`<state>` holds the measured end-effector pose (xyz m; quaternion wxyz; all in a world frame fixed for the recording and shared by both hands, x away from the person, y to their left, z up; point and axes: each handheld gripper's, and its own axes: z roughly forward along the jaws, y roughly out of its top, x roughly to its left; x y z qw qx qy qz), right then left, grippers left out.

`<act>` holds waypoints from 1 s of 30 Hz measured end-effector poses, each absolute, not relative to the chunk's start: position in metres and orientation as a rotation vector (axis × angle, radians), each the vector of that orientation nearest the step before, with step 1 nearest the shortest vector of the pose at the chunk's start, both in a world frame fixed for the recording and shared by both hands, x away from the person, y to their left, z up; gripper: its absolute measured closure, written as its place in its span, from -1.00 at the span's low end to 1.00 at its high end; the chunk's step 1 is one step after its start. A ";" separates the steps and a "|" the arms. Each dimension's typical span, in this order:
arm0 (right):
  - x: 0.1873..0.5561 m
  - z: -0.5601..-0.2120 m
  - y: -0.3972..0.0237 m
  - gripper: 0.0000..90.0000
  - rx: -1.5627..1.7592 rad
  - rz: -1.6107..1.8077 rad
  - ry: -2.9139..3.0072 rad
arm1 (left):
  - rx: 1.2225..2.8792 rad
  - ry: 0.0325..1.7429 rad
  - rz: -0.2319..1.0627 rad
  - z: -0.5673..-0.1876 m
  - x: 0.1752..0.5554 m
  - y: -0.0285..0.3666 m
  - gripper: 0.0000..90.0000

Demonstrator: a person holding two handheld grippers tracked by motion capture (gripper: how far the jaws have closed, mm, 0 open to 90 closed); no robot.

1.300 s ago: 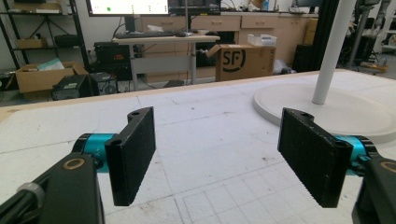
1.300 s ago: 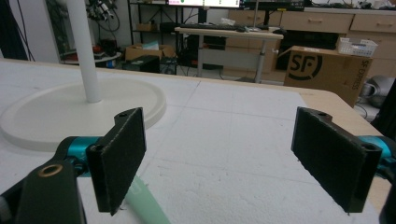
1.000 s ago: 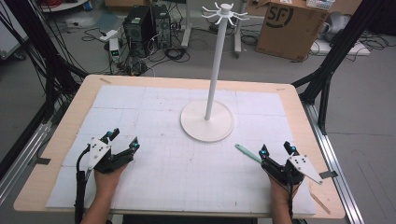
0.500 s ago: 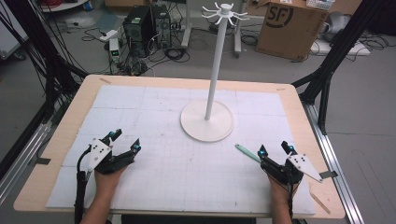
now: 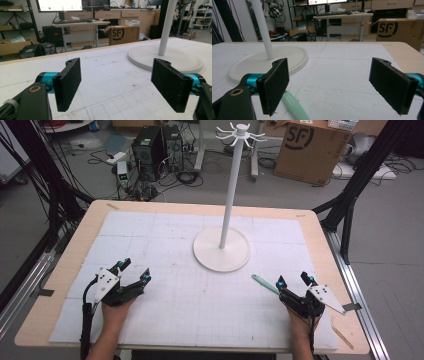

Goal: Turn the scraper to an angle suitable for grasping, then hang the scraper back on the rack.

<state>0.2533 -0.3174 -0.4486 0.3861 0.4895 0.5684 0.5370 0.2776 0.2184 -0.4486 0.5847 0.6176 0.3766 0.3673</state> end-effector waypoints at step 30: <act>0.260 -0.448 -0.318 -0.65 1.292 1.320 1.497 | 1.458 0.860 0.853 -0.449 0.277 0.217 -0.44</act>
